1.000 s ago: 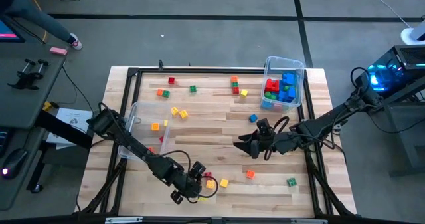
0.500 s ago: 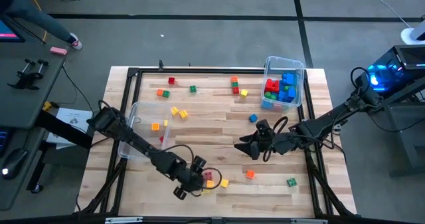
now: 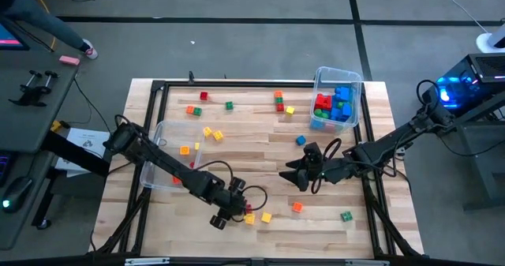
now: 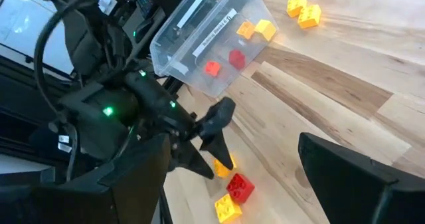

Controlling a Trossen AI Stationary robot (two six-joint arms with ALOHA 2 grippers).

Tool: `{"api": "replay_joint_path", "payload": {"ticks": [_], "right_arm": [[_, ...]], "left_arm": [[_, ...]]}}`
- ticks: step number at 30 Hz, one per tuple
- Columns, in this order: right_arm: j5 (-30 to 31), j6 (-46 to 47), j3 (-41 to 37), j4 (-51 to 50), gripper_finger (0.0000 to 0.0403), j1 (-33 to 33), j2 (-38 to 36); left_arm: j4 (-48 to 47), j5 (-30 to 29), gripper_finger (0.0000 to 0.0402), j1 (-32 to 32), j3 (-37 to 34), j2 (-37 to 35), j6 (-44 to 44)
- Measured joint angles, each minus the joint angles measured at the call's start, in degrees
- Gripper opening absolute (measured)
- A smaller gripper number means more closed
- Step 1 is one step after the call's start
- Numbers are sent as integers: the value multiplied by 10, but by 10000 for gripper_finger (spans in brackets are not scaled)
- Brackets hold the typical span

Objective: Sort blocks by size
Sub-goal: Put the small yellow game piece into the left transparent bin

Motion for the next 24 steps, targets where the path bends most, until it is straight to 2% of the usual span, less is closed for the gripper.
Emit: {"api": "replay_joint_path", "payload": {"ticks": [11,13,18,24], "right_arm": [[-10,0,0,-10,328,0,0],[-11,0,0,-16,328,0,0],[-11,0,0,-29,328,0,0],[-11,0,0,-36,328,0,0]], "left_arm": [[-34,-1,193,-12,-5,-38,-144],[-31,-4,193,-17,-5,-37,-147],[-33,-52,193,-29,-5,-37,-148],[-27,-50,193,-29,-5,-25,-149]]}}
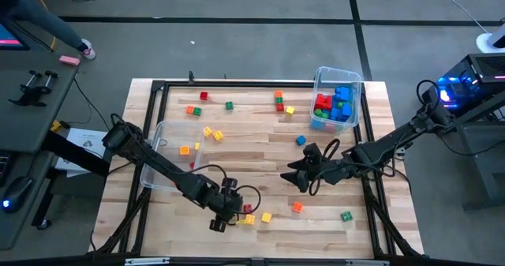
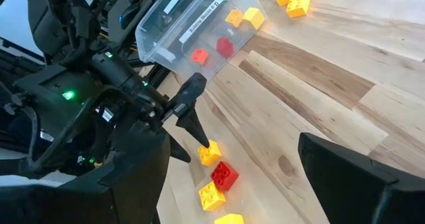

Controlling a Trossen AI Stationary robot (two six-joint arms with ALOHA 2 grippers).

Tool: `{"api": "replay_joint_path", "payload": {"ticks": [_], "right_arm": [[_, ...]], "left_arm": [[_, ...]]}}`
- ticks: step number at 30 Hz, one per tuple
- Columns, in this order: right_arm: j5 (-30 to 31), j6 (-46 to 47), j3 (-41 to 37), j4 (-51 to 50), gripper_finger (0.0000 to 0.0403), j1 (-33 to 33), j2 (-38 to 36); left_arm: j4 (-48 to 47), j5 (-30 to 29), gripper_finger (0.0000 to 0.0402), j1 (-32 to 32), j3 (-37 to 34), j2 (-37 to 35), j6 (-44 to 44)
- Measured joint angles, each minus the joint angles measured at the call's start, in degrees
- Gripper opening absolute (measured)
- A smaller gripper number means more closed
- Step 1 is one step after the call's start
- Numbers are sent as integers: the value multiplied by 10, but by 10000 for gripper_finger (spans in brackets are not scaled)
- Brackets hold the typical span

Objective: Sort blocks by size
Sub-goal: Put the small yellow game piece into the left transparent bin

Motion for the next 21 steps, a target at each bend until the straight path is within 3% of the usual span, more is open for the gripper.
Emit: {"api": "replay_joint_path", "payload": {"ticks": [21], "right_arm": [[-20,1,0,-8,328,0,0]], "left_arm": [[2,14,193,4,1,36,-1]]}}
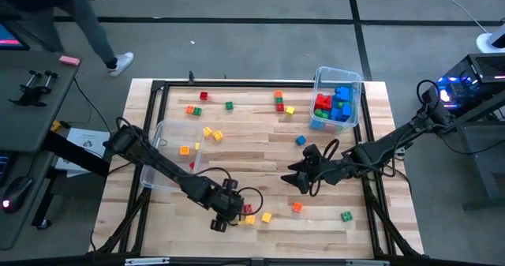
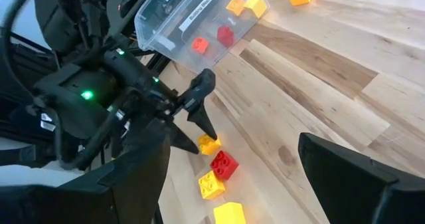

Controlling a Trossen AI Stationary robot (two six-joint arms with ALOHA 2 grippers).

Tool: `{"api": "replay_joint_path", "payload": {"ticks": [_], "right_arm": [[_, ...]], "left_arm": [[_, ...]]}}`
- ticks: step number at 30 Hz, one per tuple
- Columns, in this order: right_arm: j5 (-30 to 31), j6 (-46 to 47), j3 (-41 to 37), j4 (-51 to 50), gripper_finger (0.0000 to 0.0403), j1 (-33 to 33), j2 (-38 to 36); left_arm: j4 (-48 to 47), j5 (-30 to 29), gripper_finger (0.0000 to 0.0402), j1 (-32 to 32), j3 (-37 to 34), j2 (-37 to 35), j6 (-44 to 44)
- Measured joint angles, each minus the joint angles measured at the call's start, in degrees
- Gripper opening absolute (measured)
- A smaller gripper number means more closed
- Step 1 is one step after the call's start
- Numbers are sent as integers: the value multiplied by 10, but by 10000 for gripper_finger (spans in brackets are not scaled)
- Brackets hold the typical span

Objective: Sort blocks by size
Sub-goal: Put the small yellow game piece into the left transparent bin

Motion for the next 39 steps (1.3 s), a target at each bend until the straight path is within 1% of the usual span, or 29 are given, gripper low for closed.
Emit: {"api": "replay_joint_path", "payload": {"ticks": [7,11,13,14,17,18,22,25,29,31,33,35,37,39], "right_arm": [[-1,0,0,0,328,0,0],[-1,-1,0,0,328,0,0],[-2,-1,0,0,328,0,0],[-2,-1,0,0,328,0,0],[-2,-1,0,0,328,0,0],[-2,-1,0,0,328,0,0],[-2,-3,0,-2,328,0,0],[-2,-4,0,-2,328,0,0],[-2,-4,0,-2,328,0,0],[-2,-4,0,-2,328,0,0],[-2,-4,0,-2,328,0,0],[-2,-6,0,-2,328,0,0],[-2,-8,0,-2,328,0,0],[-2,-15,0,-2,328,0,0]], "left_arm": [[1,5,193,0,0,28,-15],[1,6,191,4,1,30,-18],[-1,7,178,4,0,24,-11],[-3,8,165,5,0,20,-6],[-13,20,106,10,-2,-9,1],[-17,23,99,13,-1,-26,1],[-58,13,99,33,-1,-110,-3],[-92,-39,99,44,-1,-198,-26],[-161,-156,99,43,0,-320,-74],[-218,-220,99,36,0,-375,-115],[-293,-280,99,27,0,-421,-173],[-382,-320,99,16,0,-455,-250],[-474,-337,99,3,0,-480,-339],[-561,-343,99,-11,0,-494,-423]]}}
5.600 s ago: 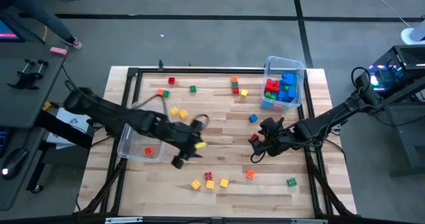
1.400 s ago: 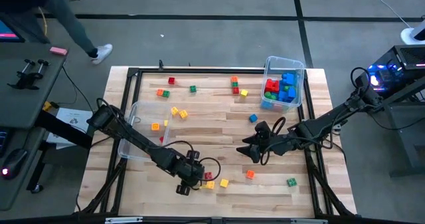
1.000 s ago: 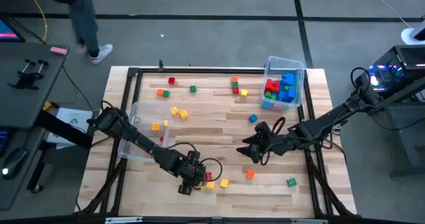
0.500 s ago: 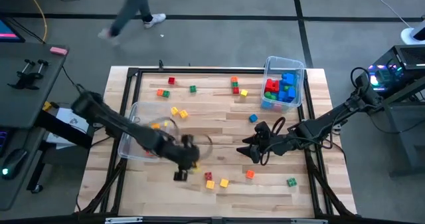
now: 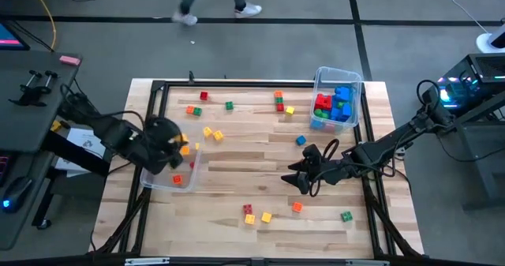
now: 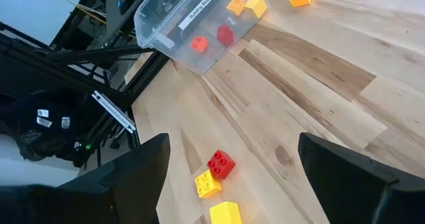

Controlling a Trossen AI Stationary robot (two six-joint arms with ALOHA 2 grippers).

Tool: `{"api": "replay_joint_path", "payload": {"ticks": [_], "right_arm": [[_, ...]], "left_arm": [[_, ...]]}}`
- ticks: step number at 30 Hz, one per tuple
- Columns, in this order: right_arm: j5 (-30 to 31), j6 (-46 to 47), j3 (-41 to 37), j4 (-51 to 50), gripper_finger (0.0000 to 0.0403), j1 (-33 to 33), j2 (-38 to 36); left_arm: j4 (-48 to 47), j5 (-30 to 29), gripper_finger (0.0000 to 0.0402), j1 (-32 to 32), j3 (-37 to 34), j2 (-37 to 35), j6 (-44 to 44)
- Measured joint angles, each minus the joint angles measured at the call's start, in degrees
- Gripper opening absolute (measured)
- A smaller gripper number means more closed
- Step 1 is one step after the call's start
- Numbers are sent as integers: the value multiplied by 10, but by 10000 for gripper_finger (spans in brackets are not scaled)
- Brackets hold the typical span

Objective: Sort blocks by size
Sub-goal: Put the small yellow game piece into the left transparent bin, then put the small yellow block into the left transparent bin

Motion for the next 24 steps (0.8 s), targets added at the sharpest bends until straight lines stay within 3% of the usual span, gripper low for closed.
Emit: {"api": "replay_joint_path", "payload": {"ticks": [3,8,15,20,24], "right_arm": [[0,-1,0,-1,328,0,0],[1,-11,0,-2,328,0,0],[-9,-16,0,-2,328,0,0],[-10,-16,0,-2,328,0,0],[-11,-16,0,1,328,0,0]], "left_arm": [[-114,0,99,-20,-1,-4,-117],[-82,7,101,-25,-31,-16,-139],[-83,43,201,-14,-79,-14,-234],[-41,48,252,-3,-79,-26,-233],[56,47,268,1,-79,-37,-176]]}}
